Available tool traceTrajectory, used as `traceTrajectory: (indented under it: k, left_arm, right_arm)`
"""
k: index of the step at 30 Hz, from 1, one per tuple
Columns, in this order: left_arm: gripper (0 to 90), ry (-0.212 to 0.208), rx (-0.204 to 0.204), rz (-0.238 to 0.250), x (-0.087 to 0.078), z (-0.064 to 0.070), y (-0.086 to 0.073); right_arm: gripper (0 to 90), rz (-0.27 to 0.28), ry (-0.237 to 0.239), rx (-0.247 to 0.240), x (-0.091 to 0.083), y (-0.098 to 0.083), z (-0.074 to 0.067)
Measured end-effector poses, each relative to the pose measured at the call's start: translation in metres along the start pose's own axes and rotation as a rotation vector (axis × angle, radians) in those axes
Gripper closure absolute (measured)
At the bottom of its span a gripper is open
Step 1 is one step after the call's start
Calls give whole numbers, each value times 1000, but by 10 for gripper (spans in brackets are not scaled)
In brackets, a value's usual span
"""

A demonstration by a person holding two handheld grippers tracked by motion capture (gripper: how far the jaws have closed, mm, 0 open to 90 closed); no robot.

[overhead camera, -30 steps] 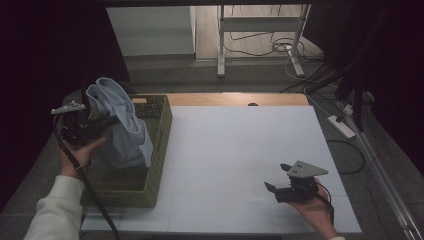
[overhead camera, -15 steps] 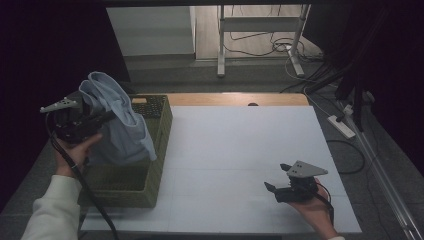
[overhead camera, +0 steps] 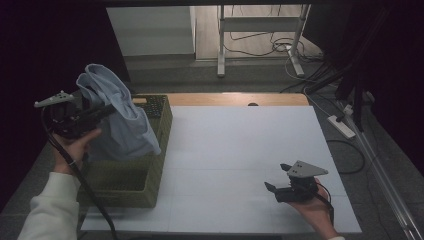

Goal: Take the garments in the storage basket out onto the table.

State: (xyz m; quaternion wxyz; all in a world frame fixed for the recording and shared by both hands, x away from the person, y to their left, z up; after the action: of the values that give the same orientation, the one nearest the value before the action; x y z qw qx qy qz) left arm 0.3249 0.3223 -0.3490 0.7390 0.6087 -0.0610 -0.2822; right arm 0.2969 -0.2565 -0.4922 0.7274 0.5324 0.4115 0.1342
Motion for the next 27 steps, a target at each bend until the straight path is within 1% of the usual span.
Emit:
traceTrajectory:
  k: [6,10,17,21,27]
  left_arm:
    - [775,5,-4,4,0,1,2]
    - [774,0,-2,8,0,3,4]
    - [774,-10,10,13,2,10,8]
    - [774,-23,18,13,5,15,12]
    - [774,-33,21,16,7,20,15]
  right_arm:
    - [152,-3,3,1,0,0,0]
    - [151,-1,1,3,0,0,0]
    - [152,1,-1,3,0,-1,0]
    - [151,1,-3,3,0,-1,0]
    - [152,1,-3,3,0,-1,1]
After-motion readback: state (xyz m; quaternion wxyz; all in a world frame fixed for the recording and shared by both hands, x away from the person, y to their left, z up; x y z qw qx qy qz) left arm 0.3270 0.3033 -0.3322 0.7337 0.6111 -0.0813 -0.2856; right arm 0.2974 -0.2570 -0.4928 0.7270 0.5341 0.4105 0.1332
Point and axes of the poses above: each handheld gripper's, and its own axes: x roughly forward along the jaws, y roughly out of its top, z roughly to its right, the point moved 2 cm from there along x, roughly forward along the jaws, and after that the axes turned 8 degrees about z, right-handed, at the moved point
